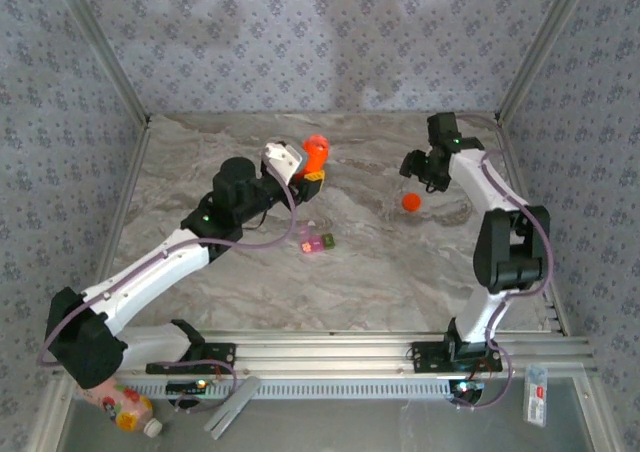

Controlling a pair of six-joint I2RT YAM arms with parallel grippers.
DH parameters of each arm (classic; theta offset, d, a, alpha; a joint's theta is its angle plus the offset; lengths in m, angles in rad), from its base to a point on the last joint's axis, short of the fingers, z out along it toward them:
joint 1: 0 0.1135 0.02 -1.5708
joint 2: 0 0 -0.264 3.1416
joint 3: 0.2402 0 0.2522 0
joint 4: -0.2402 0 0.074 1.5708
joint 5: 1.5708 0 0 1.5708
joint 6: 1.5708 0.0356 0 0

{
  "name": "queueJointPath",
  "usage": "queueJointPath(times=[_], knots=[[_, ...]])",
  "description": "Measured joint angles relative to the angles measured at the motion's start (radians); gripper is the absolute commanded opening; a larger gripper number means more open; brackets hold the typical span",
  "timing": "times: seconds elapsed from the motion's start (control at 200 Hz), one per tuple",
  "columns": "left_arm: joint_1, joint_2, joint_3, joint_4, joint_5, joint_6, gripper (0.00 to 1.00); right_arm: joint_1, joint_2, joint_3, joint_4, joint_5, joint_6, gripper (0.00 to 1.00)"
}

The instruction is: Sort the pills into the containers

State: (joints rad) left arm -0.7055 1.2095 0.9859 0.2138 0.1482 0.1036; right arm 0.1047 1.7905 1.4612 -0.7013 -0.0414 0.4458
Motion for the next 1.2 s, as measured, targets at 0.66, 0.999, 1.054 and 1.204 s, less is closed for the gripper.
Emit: queueJointPath(times=[0.66, 0.999, 1.054, 1.204], knots=[[-0.050, 0.024, 0.063, 0.022, 0.044, 0.003, 0.00, 0.019, 0.243, 0.134, -0.149, 0.061, -0.105, 0.72], [-0.050, 0.024, 0.055, 0.022, 0.043, 0.003, 0.00, 0.035, 0.280, 0.127, -0.148, 0.073, -0.126, 0.71], [-0.050, 0.024, 0.054, 0.022, 0.043, 0.003, 0.00, 0.035, 0.284, 0.119, -0.148, 0.073, -0.126, 0.71], [-0.050, 0.024, 0.053, 0.022, 0.043, 0.003, 0.00, 0.037, 0.288, 0.103, -0.148, 0.073, -0.126, 0.69]])
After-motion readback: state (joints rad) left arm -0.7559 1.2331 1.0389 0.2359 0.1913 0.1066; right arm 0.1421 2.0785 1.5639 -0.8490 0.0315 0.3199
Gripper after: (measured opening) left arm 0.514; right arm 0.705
